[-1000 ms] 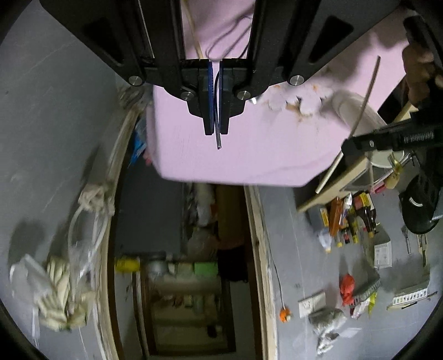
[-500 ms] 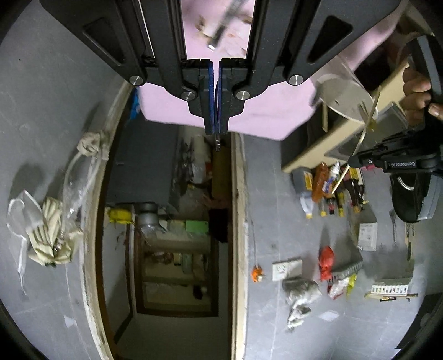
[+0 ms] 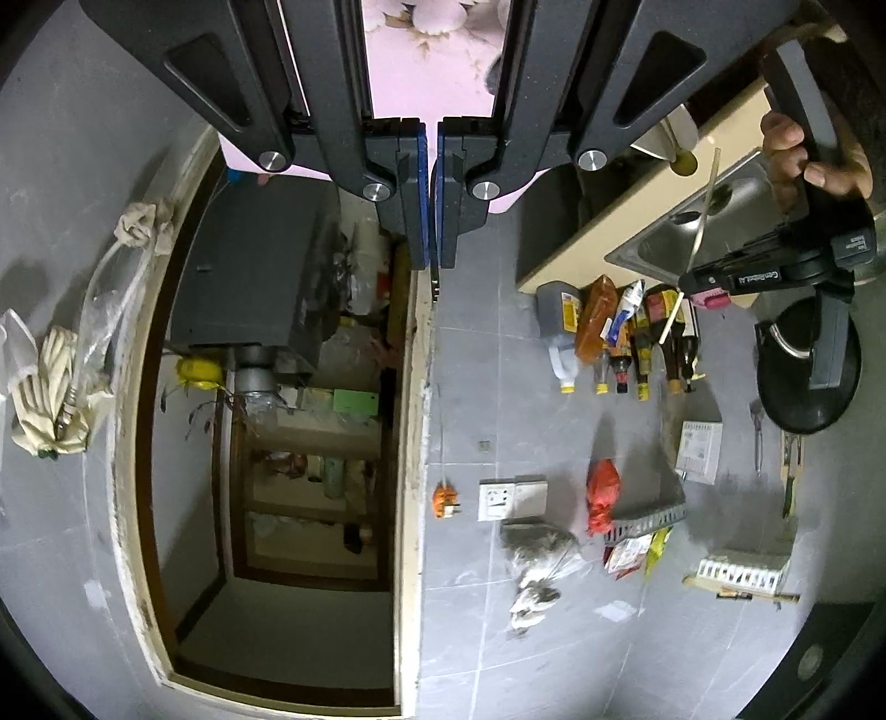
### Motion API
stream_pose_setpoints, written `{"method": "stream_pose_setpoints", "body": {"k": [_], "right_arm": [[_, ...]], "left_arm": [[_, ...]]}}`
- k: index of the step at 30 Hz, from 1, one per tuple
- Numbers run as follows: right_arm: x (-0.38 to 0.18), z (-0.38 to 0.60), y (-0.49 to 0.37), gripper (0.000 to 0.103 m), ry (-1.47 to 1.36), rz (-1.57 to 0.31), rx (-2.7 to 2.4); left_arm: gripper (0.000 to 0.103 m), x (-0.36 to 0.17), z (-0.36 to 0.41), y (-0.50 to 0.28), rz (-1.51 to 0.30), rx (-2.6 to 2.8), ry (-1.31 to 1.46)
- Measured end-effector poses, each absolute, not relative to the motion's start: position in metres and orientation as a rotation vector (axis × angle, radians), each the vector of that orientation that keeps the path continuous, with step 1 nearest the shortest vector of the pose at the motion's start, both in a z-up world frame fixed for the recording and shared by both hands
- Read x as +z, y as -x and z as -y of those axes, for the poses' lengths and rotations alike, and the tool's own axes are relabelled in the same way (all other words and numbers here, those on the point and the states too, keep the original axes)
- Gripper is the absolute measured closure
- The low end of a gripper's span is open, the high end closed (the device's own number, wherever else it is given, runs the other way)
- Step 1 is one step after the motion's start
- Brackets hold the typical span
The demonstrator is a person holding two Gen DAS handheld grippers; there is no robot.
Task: Organize utensils
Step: 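Lift the chopstick and fork and carry both over the white caddy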
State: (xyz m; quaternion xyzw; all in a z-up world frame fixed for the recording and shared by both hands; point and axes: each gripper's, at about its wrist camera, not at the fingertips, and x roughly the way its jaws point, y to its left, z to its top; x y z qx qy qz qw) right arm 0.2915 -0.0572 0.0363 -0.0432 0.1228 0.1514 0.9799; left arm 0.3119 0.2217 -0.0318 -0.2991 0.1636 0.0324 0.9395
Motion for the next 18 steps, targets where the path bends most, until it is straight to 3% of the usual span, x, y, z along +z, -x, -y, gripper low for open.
{"method": "stream_pose_setpoints", "body": {"k": [18], "right_arm": [[-0.015, 0.012, -0.296, 0.101, 0.171, -0.344, 0.298]], "left_arm": [[0.098, -0.08, -0.22, -0.328, -0.308, 0.102, 0.583]]}}
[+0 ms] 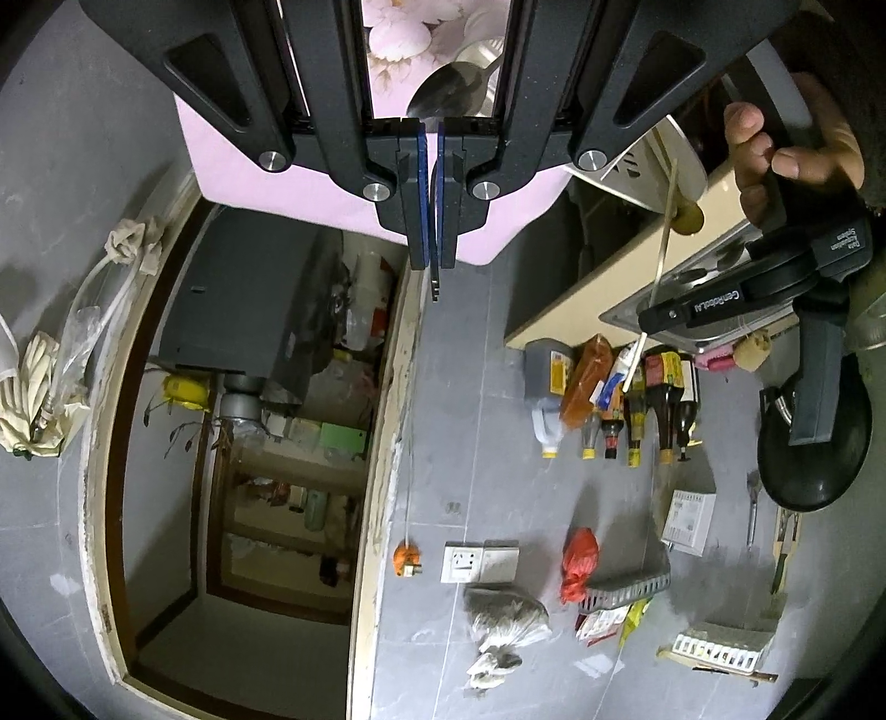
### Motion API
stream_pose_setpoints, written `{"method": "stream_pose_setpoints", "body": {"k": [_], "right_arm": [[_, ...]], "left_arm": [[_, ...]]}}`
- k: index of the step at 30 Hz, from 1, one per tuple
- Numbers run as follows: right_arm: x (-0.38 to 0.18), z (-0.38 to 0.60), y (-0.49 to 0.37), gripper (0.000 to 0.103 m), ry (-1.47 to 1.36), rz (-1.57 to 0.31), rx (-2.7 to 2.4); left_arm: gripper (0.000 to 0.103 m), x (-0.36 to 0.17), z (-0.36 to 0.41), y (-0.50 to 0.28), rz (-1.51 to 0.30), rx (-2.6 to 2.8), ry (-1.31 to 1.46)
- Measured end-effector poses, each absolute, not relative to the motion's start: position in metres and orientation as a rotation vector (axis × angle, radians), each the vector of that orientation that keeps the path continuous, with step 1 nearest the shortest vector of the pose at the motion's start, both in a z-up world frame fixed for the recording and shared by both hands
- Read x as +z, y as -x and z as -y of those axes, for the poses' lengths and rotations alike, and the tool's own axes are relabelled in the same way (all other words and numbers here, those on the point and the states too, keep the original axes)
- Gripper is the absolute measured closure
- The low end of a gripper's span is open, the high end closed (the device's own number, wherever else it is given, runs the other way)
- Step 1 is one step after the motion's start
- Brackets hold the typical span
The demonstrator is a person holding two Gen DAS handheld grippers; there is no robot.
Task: Organize utensils
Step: 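Lift the chopstick and fork and carry both over the white caddy, then open both tools to drop the chopstick and fork into the caddy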
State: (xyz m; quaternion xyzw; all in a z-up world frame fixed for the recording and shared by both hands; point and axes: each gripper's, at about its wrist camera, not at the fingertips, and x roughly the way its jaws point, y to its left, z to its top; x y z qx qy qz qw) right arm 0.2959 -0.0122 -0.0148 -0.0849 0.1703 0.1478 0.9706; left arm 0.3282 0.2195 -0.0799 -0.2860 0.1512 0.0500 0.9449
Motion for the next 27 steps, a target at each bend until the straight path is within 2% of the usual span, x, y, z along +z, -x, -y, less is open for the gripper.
{"method": "stream_pose_setpoints", "body": {"k": [27], "right_arm": [[-0.036, 0.005, -0.298, 0.1, 0.172, -0.375, 0.311]], "left_arm": [[0.098, -0.101, -0.192, -0.308, -0.216, 0.121, 0.466]]}}
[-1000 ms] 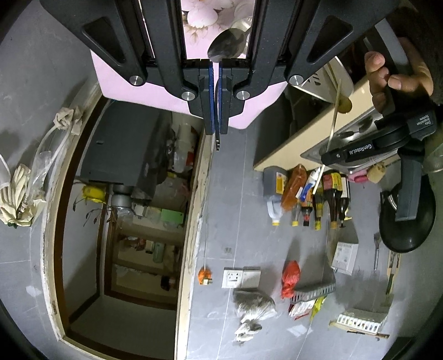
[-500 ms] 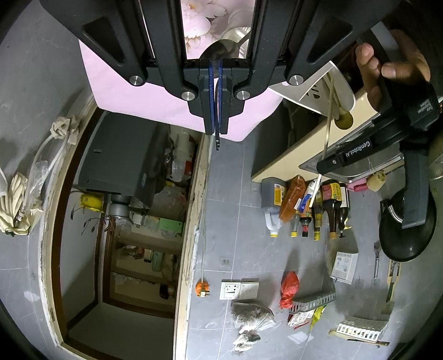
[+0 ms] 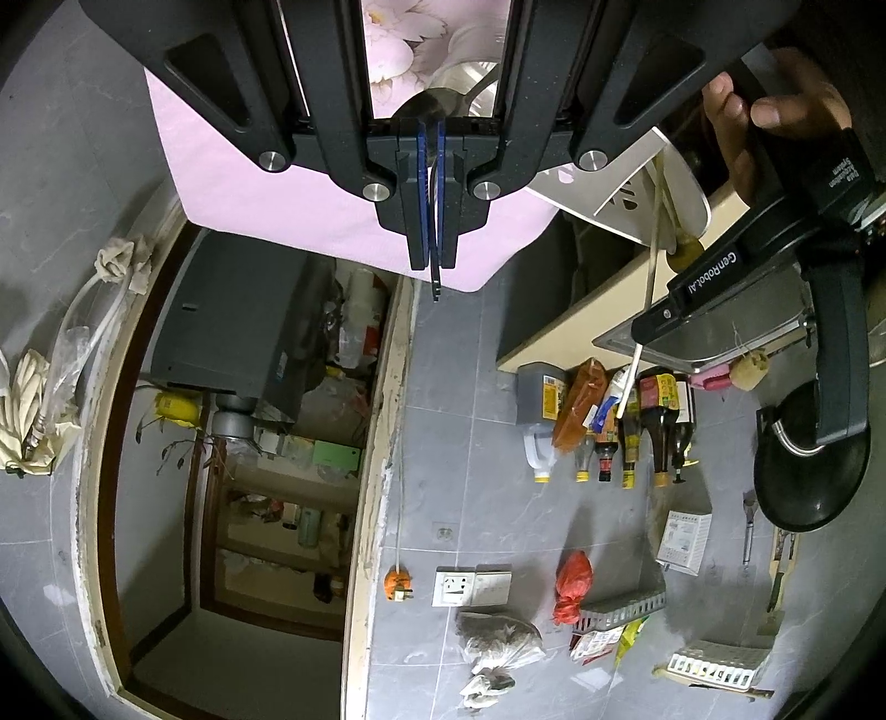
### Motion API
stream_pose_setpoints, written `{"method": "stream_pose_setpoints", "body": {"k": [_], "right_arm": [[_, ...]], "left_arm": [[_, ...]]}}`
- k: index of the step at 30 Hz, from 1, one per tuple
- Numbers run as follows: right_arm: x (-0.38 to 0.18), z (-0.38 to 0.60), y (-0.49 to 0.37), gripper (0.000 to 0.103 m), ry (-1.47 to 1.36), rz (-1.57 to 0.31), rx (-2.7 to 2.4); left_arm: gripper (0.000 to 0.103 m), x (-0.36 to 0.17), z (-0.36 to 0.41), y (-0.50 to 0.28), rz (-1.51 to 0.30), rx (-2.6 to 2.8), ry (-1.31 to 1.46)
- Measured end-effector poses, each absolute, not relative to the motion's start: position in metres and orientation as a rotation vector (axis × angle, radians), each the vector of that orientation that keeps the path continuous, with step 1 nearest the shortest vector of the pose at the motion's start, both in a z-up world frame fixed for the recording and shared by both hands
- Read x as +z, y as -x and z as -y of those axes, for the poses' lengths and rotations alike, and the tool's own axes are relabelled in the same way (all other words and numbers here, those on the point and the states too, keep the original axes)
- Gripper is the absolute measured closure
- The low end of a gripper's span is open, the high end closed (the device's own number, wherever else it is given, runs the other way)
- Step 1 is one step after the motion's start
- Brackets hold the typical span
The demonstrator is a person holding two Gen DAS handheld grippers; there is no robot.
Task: Organize utensils
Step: 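Open both tools to drop the chopstick and fork into the caddy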
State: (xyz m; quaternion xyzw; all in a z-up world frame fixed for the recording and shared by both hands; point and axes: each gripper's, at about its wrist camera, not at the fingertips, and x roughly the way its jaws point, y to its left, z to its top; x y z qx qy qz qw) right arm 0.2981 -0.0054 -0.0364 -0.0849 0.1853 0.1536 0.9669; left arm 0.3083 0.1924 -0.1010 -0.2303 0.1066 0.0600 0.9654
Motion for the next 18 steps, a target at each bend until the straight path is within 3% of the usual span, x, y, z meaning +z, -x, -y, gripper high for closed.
{"method": "stream_pose_setpoints", "body": {"k": [12, 13, 15, 18], "right_arm": [[-0.042, 0.004, -0.295, 0.098, 0.145, -0.4, 0.326], [-0.042, 0.005, -0.294, 0.097, 0.141, -0.4, 0.329], [-0.041, 0.006, -0.292, 0.079, 0.132, -0.394, 0.332], [-0.036, 0.011, -0.288, 0.073, 0.116, -0.379, 0.334]], "left_arm": [[0.097, -0.105, -0.189, -0.3, -0.293, 0.082, 0.431], [0.097, -0.106, -0.188, -0.299, -0.298, 0.079, 0.424], [0.097, -0.107, -0.187, -0.296, -0.319, 0.071, 0.41], [0.097, -0.108, -0.186, -0.293, -0.363, 0.056, 0.4]]}}
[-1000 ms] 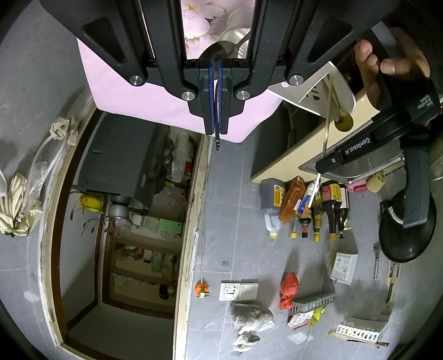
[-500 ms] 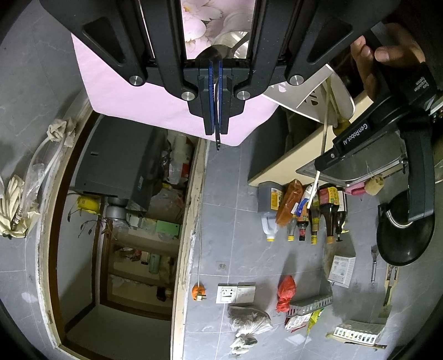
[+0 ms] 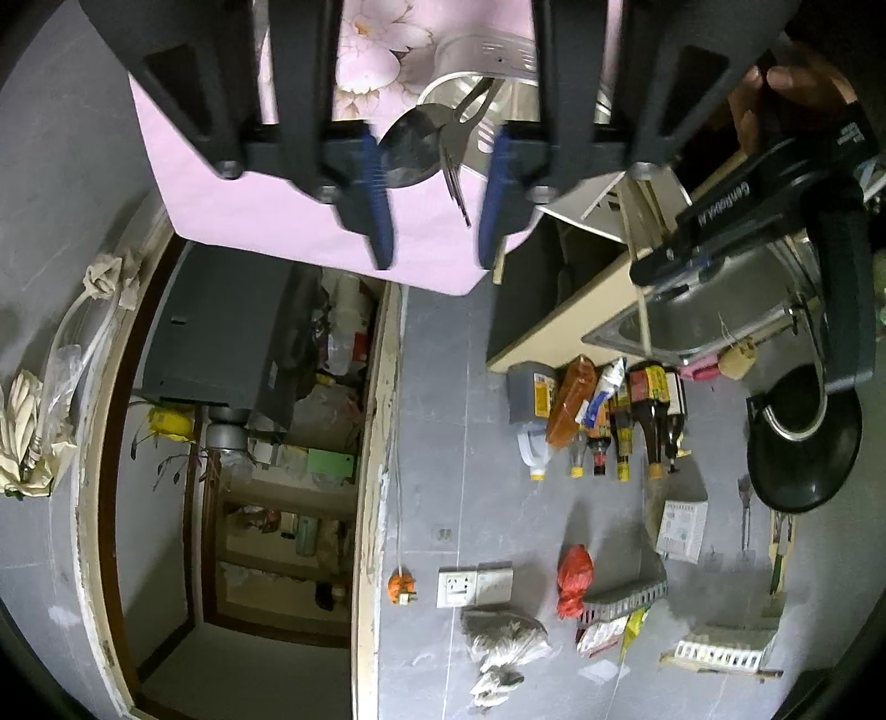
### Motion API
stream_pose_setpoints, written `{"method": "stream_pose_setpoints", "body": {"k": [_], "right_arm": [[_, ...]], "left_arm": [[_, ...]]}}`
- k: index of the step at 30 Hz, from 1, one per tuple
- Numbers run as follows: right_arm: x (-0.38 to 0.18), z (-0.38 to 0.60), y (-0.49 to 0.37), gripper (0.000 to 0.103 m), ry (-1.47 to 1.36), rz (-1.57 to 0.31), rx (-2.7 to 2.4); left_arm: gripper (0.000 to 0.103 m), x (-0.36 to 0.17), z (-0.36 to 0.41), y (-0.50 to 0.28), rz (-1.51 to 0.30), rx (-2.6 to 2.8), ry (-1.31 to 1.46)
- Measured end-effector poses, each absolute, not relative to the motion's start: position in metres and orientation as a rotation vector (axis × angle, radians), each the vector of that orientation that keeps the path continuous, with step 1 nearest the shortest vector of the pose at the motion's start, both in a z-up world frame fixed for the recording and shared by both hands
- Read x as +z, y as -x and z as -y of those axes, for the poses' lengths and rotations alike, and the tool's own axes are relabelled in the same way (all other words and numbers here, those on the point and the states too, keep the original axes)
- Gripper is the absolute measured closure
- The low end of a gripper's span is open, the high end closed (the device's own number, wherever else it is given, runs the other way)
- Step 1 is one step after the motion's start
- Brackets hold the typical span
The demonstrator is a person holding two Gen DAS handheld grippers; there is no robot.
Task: Organize utensils
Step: 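Open both tools to drop the chopstick and fork into the caddy, then move both tools down toward the steel knife and a chopstick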
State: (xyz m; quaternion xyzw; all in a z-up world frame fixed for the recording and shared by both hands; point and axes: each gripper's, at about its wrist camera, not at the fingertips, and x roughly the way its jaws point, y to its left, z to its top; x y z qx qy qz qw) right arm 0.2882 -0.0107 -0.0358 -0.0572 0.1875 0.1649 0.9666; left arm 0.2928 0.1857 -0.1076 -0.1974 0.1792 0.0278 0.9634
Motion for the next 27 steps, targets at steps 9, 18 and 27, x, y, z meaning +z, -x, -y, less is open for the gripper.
{"method": "stream_pose_setpoints", "body": {"k": [9, 18, 27], "right_arm": [[-0.011, 0.049, -0.275, 0.054, 0.052, -0.346, 0.269], [0.019, 0.115, -0.253, 0.022, 0.0, -0.279, 0.171], [0.028, 0.187, -0.243, 0.013, -0.01, -0.244, 0.105]], "left_arm": [[0.047, -0.078, -0.175, -0.272, -0.392, 0.046, 0.371], [0.01, -0.025, -0.138, -0.256, -0.367, 0.022, 0.262], [0.002, -0.008, -0.072, -0.247, -0.325, -0.001, 0.206]]}}
